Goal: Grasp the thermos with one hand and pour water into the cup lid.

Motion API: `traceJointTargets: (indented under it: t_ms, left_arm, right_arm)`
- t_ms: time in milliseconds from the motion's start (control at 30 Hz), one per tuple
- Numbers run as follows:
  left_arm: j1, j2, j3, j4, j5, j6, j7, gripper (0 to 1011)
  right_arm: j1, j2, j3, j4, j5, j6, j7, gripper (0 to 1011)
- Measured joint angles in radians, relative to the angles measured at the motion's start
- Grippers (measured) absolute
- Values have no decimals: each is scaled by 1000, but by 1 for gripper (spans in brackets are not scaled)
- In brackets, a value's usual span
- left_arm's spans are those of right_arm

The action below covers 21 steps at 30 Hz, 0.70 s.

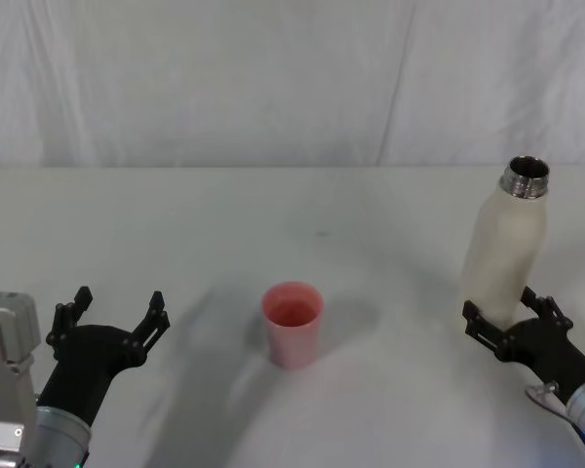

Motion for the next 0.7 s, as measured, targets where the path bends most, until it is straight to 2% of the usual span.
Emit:
traceJointTargets:
  t_ms: [433, 700]
  left_arm:
    - [0, 0, 0, 0, 0, 0, 0, 1001]
    - [0, 0, 0, 0, 0, 0, 0, 1001]
  right_arm:
    - [-65, 16, 14, -40, 14, -1, -2, 1000]
    - [-140, 30, 32, -117, 22, -14, -11, 1000]
